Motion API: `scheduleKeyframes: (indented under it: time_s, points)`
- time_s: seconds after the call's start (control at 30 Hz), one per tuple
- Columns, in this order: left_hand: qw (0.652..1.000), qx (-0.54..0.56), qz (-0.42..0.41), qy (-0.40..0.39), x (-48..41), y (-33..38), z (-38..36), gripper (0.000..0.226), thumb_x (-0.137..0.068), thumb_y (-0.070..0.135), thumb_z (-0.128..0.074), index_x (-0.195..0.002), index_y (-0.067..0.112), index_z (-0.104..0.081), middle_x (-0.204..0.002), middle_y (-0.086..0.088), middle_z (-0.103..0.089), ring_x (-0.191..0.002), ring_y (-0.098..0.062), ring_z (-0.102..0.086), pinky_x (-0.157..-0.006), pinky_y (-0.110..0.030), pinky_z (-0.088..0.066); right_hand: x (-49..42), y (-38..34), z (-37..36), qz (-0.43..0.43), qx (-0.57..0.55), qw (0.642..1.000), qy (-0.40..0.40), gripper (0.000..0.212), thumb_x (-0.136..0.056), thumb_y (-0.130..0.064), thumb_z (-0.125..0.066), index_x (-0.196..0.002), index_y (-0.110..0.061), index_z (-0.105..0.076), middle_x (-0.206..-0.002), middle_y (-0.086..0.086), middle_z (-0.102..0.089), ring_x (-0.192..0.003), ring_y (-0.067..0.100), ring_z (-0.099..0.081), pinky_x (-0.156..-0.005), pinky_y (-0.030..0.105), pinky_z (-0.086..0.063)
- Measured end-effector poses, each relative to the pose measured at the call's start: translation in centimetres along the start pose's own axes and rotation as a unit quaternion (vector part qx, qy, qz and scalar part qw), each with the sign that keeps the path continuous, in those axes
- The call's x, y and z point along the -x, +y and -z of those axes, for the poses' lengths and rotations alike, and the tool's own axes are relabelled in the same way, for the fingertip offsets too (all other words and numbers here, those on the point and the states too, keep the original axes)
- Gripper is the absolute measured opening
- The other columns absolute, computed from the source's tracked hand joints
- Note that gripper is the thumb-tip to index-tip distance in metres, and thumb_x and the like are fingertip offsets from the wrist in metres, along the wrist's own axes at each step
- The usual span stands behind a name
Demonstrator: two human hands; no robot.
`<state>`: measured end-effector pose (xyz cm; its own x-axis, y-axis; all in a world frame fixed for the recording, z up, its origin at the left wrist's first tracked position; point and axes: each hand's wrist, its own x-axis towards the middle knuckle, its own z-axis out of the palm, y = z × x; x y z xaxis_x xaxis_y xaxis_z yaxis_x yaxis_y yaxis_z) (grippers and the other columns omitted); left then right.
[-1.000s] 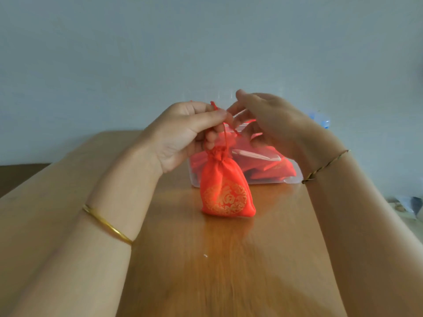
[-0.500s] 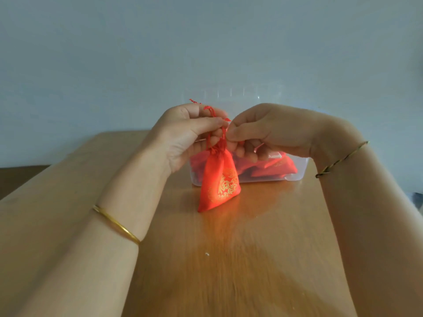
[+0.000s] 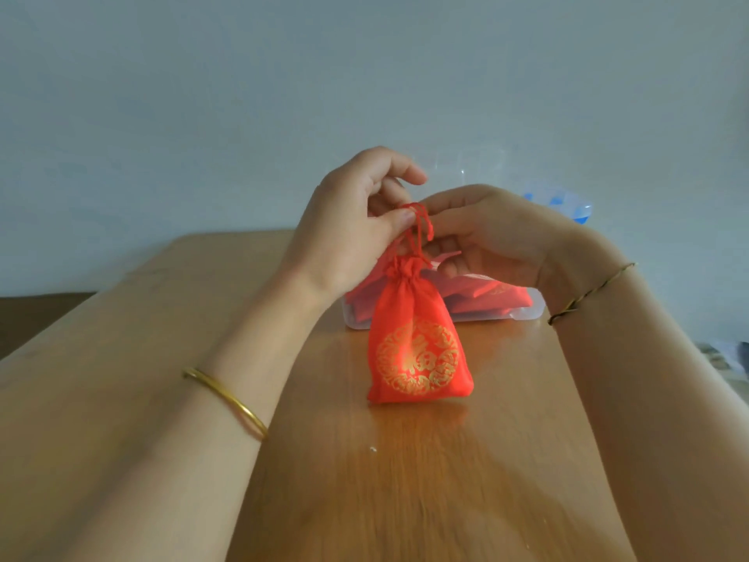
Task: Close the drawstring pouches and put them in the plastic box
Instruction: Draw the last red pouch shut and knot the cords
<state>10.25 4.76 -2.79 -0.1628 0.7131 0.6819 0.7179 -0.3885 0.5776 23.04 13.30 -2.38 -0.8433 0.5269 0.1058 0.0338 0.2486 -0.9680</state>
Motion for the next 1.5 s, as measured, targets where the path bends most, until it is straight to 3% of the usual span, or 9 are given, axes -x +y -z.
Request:
scheduleKeyframes:
  time_s: [0.3, 0.6, 0.77, 0.9, 0.97, 1.07, 1.2, 1.33, 1.5]
  points:
    - [0.996, 0.001, -0.057, 0.068, 0.3, -0.5, -0.2, 0.032, -0.077, 0.0, -0.063, -0.1, 0.022, -0.062, -0.074, 0.003, -0.065, -0.066, -0.002, -0.059, -0.066, -0.018, -0.046, 0.1, 0.4, 0.1, 0.015, -0.063, 0.997, -0.033, 0.017, -0.089, -0.009, -0.05, -0.08, -0.009, -0.065, -0.07, 0.0, -0.065, -0.06, 0.01, -0.056, -0.048, 0.016, -0.042]
    - [0.994, 0.069, 0.059, 0.066, 0.0, -1.5, 0.0, 0.014, -0.084, 0.004, -0.061, -0.09, 0.011, -0.071, -0.081, -0.002, -0.071, -0.072, -0.009, -0.065, -0.07, -0.025, -0.053, 0.2, -0.4, 0.5, 0.041, -0.049, 0.996, 0.062, 0.025, -0.095, -0.014, -0.044, -0.073, -0.01, -0.054, -0.07, 0.007, -0.062, -0.05, 0.017, -0.058, -0.04, 0.019, -0.041]
    - [0.989, -0.126, 0.048, 0.052, -0.2, -2.0, 0.7, 0.023, -0.091, 0.023, -0.053, -0.083, 0.007, -0.067, -0.081, -0.006, -0.068, -0.078, -0.023, -0.065, -0.073, -0.04, -0.052, 0.7, -0.8, 0.8, 0.017, 0.05, 0.99, 0.131, 0.025, -0.092, -0.012, -0.05, -0.067, -0.01, -0.057, -0.065, 0.006, -0.061, -0.047, 0.014, -0.056, -0.04, 0.018, -0.04]
    - [0.953, -0.271, 0.119, 0.058, -0.3, -2.0, 2.0, 0.032, -0.087, 0.025, -0.038, -0.07, 0.003, -0.054, -0.079, -0.014, -0.066, -0.081, -0.034, -0.059, -0.071, -0.041, -0.047, 1.3, -0.9, 1.9, -0.047, 0.269, 0.935, 0.228, 0.023, -0.08, -0.01, -0.053, -0.059, -0.008, -0.061, -0.063, 0.011, -0.063, -0.048, 0.017, -0.052, -0.042, 0.016, -0.04]
    - [0.965, -0.192, 0.165, 0.066, -0.4, -1.7, 2.5, 0.029, -0.082, 0.02, -0.036, -0.061, 0.007, -0.05, -0.07, -0.007, -0.066, -0.078, -0.031, -0.062, -0.071, -0.039, -0.05, 1.6, -1.2, 2.1, -0.068, 0.346, 0.905, 0.239, 0.022, -0.076, -0.01, -0.053, -0.058, -0.006, -0.064, -0.064, 0.014, -0.067, -0.051, 0.02, -0.054, -0.049, 0.023, -0.041]
    - [0.969, 0.101, 0.209, 0.087, -0.5, -0.4, 2.0, 0.03, -0.085, 0.002, -0.036, -0.057, 0.012, -0.038, -0.071, -0.005, -0.067, -0.067, -0.017, -0.065, -0.053, -0.024, -0.049, 1.7, -1.3, 1.7, -0.08, 0.409, 0.878, 0.235, 0.022, -0.073, -0.012, -0.052, -0.06, -0.002, -0.067, -0.06, 0.014, -0.068, -0.044, 0.017, -0.052, -0.058, 0.028, -0.046]
    - [0.932, 0.302, 0.195, 0.033, -0.2, 0.4, 1.5, 0.029, -0.093, 0.009, -0.04, -0.065, 0.012, -0.046, -0.063, -0.004, -0.067, -0.062, -0.017, -0.065, -0.055, -0.021, -0.048, 1.6, -1.6, 1.5, -0.053, 0.327, 0.911, 0.245, 0.022, -0.077, -0.01, -0.051, -0.062, 0.0, -0.064, -0.066, 0.017, -0.067, -0.052, 0.025, -0.057, -0.049, 0.023, -0.044]
    - [0.955, 0.204, 0.209, -0.059, 0.2, 0.2, 1.1, 0.022, -0.093, 0.021, -0.051, -0.076, 0.009, -0.06, -0.058, 0.001, -0.06, -0.051, -0.007, -0.056, -0.05, -0.017, -0.039, 1.6, -2.4, 0.9, -0.008, 0.133, 0.969, 0.208, 0.024, -0.086, -0.016, -0.054, -0.065, -0.013, -0.063, -0.062, 0.003, -0.064, -0.048, 0.012, -0.055, -0.045, 0.019, -0.041]
    - [0.968, 0.131, 0.19, -0.097, 0.4, 0.4, 0.8, 0.015, -0.082, 0.013, -0.065, -0.07, 0.005, -0.062, -0.058, -0.004, -0.054, -0.049, -0.007, -0.049, -0.048, -0.016, -0.04, 0.9, -2.5, -0.9, 0.03, 0.058, 0.986, 0.151, 0.024, -0.088, -0.015, -0.054, -0.067, -0.012, -0.064, -0.071, 0.003, -0.061, -0.048, 0.009, -0.051, -0.046, 0.019, -0.039]
